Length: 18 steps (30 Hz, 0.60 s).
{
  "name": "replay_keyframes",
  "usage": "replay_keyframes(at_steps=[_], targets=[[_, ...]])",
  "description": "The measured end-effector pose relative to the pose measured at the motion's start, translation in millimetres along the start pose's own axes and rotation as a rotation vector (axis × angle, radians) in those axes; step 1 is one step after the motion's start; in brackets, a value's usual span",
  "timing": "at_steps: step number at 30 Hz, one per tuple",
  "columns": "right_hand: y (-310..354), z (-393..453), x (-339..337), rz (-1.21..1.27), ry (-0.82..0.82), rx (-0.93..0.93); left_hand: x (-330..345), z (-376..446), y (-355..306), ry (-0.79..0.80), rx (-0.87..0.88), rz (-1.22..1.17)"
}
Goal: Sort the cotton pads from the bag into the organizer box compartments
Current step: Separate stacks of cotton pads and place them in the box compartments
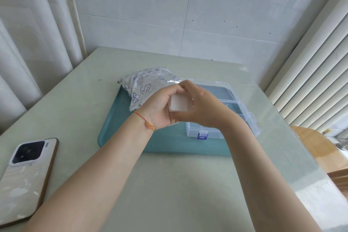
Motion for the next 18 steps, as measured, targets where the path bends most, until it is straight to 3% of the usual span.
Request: replay_keyframes(at_steps=[2, 7, 14, 18], targets=[[0.7, -0.4, -1.2, 0.092, 0.025, -0.015, 1.8, -2.3, -1.2, 0.037, 0.005, -0.086], [-1.2, -1.1, 3.9, -0.042, 0.046, 0.014, 9.7, -3.7, 2.0, 0.087, 0.009, -0.127], [2.5, -0.8, 2.1, -0.141, -0.044, -0.038, 7.1, -1.2, 3.7, -0.042, -0.020, -0.064], [1.9, -1.3, 0.6, -0.116, -0.055, -0.039, 10.2, -5.1, -1.6, -0.048, -0.037, -0.176]])
Point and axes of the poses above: each hand's wrist, its own z-axis towards the middle knuckle, its own x-axis out of the palm, y = z × x, the point moved 5 cm from there along z, towards the middle knuckle, and after that the axes turned 13 degrees about x, right-handed, at the moved point
